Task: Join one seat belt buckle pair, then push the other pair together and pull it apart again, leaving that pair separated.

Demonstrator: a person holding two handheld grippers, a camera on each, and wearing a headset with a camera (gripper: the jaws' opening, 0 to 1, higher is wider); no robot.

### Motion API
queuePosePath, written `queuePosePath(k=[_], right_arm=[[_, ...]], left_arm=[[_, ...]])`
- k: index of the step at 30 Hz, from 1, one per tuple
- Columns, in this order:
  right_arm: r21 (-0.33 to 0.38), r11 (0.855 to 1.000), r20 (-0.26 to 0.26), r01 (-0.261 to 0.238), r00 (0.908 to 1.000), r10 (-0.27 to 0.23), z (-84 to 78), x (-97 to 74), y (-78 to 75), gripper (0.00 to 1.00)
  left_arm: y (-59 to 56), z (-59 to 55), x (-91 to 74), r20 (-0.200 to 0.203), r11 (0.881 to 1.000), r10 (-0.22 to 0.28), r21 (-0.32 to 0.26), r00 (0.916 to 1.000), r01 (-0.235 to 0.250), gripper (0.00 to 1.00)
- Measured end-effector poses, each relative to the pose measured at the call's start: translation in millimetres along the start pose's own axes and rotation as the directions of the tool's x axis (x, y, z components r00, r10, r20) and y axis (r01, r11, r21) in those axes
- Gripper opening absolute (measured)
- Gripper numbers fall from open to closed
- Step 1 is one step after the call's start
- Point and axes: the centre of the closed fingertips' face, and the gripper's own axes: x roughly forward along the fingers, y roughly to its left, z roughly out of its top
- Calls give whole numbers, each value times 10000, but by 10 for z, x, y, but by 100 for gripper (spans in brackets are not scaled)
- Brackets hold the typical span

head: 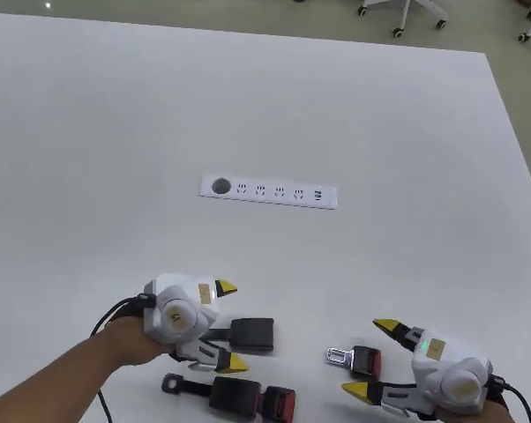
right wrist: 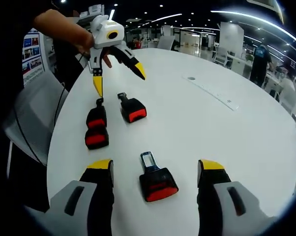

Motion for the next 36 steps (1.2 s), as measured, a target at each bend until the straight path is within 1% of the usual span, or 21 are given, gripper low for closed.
queuePosePath(k=[2,4,6,8,10,11,12,14,16,17,19,21,23,25,26,27,29,31,34,35,36], right_arm=[[47,10000,-78,-60,10000,60,-19,7,-10,67],[157,9997,-140,-204,9997,206,-64,24,-26,67],[194,9996,-228,-225,9995,229,-98,32,-48,67],[426,9986,-257,-317,9991,328,-157,45,-76,66],[412,9983,-346,-408,9985,423,-221,62,-84,66],[418,9980,-410,-467,9980,485,-246,68,-79,66],[437,9972,-483,-600,9969,621,-285,76,-64,65],[425,9969,-571,-666,9960,690,-317,79,-55,63],[438,9959,-662,-786,9945,814,-371,89,-54,63],[473,9952,-683,-852,9937,883,-385,92,-48,63],[397,9948,-794,-937,9922,966,-402,94,-34,62],[386,9941,-826,-1014,9911,1043,-434,96,-42,62],[406,9932,-821,-1090,9903,1121,-452,101,-45,60],[439,9925,-847,-1145,9894,1179,-459,114,-48,58],[31,9926,-608,-1212,9908,1212,-399,139,-59,57],[214,9925,-780,-1205,9895,1218,-428,125,-45,55],[188,9917,-748,-1273,9889,1283,-407,143,-46,55],[-178,9913,-916,-1306,9875,1284,-415,167,-42,54],[-535,9860,-1033,-1582,9829,1521,-410,184,4,50],[-791,9848,-1202,-1546,9822,1445,-430,181,-5,49],[-797,9846,-1223,-1557,9818,1453,-435,180,-1,49]], left_arm=[[27,-35,60,-69,9999,-70,-84,10000,70,76],[23,-72,131,-188,9997,-226,-131,9996,223,75],[25,-142,211,-359,9993,-366,-77,9987,364,75],[22,-180,251,-441,9988,-474,-136,9979,468,75],[28,-232,297,-562,9985,-528,-162,9970,520,74],[28,-279,328,-666,9980,-607,-216,9959,593,74],[25,-300,344,-726,9978,-641,-237,9953,625,73],[14,-358,378,-913,9972,-731,-240,9931,712,71],[28,-410,415,-1025,9970,-752,-273,9919,728,70],[36,-423,426,-1016,9969,-760,-287,9919,735,70],[47,-435,453,-946,9967,-778,-296,9925,753,70],[35,-447,481,-941,9957,-905,-289,9914,881,68],[40,-434,488,-912,9962,-871,-71,9920,868,67],[55,-409,507,-685,9957,-921,-57,9934,920,66],[71,-396,512,-647,9958,-895,110,9939,904,64],[84,-400,507,-713,9962,-839,193,9939,855,61],[94,-397,508,-747,9954,-844,385,9936,875,58],[110,-420,508,-743,9947,-828,546,9938,869,56],[103,-432,498,-745,9937,-808,715,9939,862,54],[99,-441,491,-762,9928,-782,844,9940,845,53],[89,-452,489,-773,9925,-798,861,9938,864,53]])
